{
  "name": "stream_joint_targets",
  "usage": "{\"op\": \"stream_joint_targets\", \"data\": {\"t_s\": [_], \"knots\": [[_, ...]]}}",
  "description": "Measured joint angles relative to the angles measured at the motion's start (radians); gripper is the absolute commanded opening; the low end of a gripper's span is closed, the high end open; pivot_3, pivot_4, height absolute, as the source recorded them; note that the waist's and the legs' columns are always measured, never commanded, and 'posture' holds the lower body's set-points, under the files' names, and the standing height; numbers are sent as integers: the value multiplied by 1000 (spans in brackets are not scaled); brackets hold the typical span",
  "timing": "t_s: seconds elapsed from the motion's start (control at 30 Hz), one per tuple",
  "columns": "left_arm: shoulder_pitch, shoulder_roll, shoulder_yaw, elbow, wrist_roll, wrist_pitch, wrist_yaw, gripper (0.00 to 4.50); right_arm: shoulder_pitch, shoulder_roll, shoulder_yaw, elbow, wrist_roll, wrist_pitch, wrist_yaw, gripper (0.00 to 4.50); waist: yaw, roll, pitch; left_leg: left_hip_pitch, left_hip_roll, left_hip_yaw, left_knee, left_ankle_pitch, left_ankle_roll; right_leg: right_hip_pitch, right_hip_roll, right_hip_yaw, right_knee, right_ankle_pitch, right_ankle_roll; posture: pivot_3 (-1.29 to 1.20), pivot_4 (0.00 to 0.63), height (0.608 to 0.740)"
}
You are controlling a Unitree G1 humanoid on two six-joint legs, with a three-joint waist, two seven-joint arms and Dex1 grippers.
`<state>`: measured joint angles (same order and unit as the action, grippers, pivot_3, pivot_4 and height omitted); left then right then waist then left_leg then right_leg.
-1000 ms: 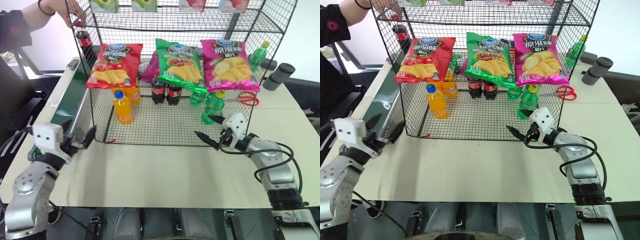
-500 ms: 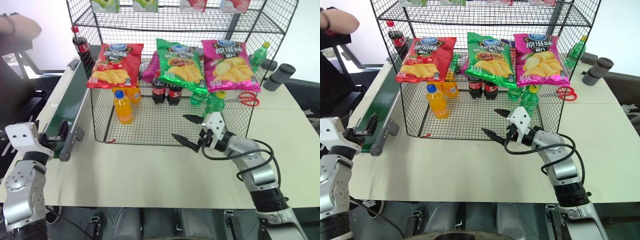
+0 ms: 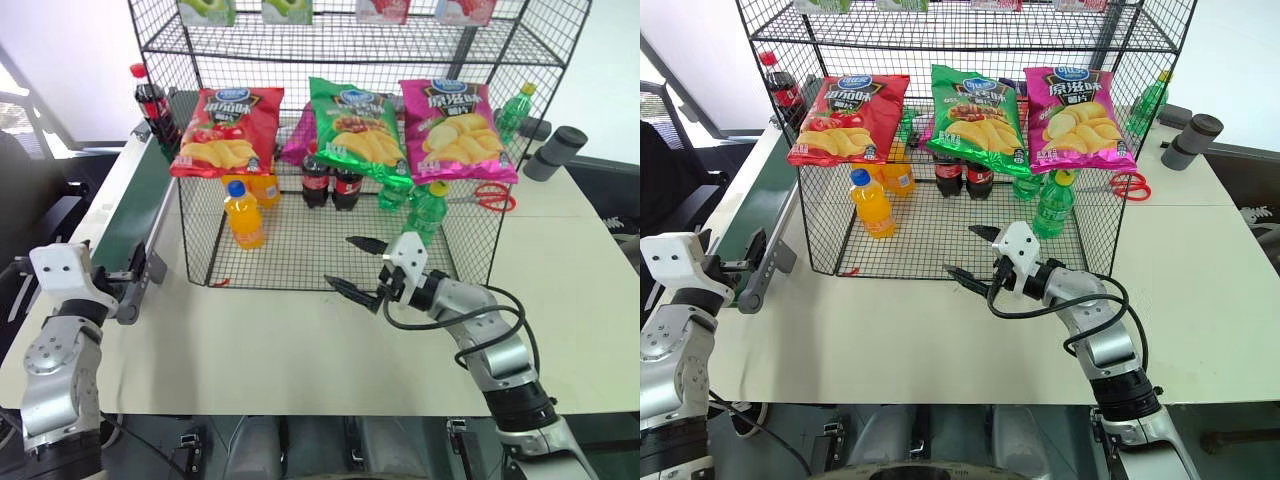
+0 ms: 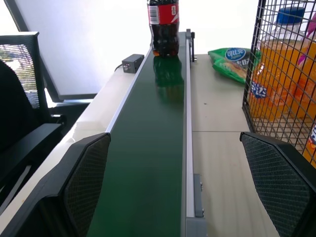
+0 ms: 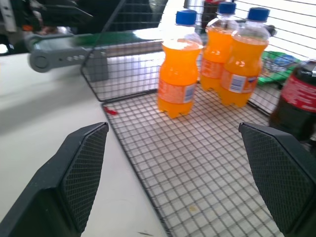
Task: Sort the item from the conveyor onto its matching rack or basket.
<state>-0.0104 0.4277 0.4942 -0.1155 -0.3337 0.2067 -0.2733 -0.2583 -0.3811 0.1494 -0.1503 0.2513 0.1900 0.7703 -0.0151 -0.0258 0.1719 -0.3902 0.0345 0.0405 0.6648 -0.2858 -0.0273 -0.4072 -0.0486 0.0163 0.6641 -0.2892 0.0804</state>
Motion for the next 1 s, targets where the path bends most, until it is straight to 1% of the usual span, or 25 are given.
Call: {"op": "stream_joint_targets", "data": {"t_s": [0.2, 0.47, 0.7, 1.0], "knots": [[0, 0, -1, 0, 5, 0, 4, 4500, -9, 2, 3, 17, -21, -1, -11, 4400, 0, 0, 0, 0, 0, 0, 0, 0, 0, 0, 0, 0, 0, 0, 0, 0, 150, 734], [0, 0, -1, 6, 7, -5, 8, 4500, -45, 10, -10, 47, -19, -13, -23, 4400, 0, 0, 0, 0, 0, 0, 0, 0, 0, 0, 0, 0, 0, 0, 0, 0, 150, 734], [0, 0, -2, 11, 8, -18, 8, 4500, -53, 10, -18, 59, -8, 13, -37, 4400, -1, 0, 0, 0, 0, 0, 0, 0, 0, 0, 0, 0, 0, 0, 0, 0, 150, 734], [0, -5, -10, 23, 8, -20, 15, 4500, -38, -1, -9, 59, -1, 36, 5, 4400, 0, 0, 0, 0, 0, 0, 0, 0, 0, 0, 0, 0, 0, 0, 0, 0, 150, 734]]}}
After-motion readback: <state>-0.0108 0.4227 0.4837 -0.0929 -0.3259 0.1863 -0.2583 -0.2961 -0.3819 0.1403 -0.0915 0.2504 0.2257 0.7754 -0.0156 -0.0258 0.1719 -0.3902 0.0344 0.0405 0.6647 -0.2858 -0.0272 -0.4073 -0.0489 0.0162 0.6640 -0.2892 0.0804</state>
